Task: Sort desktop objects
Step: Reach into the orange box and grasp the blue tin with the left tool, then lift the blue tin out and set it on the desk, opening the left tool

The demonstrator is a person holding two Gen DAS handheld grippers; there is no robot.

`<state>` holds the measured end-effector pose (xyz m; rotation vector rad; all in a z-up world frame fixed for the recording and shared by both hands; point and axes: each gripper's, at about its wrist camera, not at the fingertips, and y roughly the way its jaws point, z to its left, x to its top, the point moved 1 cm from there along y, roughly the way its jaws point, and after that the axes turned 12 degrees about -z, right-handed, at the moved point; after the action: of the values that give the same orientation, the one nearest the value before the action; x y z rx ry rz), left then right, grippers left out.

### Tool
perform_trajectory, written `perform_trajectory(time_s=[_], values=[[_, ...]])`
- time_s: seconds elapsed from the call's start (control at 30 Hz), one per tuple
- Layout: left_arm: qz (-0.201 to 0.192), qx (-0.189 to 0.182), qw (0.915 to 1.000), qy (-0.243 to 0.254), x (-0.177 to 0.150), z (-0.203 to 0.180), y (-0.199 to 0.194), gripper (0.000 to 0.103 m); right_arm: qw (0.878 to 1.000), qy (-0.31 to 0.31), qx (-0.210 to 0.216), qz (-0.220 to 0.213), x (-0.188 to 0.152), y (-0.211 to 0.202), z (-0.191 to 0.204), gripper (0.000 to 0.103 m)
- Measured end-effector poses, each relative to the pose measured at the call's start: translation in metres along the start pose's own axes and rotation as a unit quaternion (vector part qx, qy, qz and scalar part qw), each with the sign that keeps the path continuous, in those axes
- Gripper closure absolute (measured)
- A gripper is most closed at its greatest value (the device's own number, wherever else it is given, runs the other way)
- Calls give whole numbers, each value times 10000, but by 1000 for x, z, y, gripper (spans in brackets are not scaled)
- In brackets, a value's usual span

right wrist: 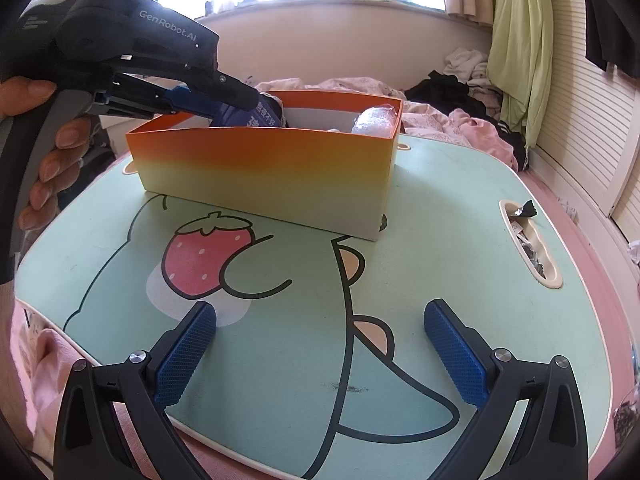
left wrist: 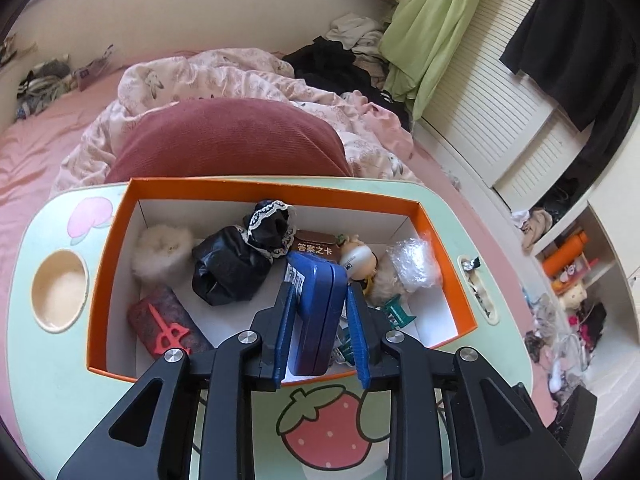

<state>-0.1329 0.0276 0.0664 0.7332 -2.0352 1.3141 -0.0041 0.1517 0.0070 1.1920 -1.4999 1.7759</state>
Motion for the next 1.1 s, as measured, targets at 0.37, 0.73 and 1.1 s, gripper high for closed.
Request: perform_trajectory(time_s=[0.37, 0.73, 1.1], values=[[229, 704, 9957, 553, -12, -12, 28, 80, 10000, 1, 1, 0, 0, 1, -1, 0], [-1281, -673, 9883, -473, -5, 9, -93, 80, 10000, 2, -4, 3, 1, 2, 0, 0], [-284, -793, 9925, -884, -101, 31, -50, 77, 10000, 2, -8, 3, 2, 1, 0, 0]])
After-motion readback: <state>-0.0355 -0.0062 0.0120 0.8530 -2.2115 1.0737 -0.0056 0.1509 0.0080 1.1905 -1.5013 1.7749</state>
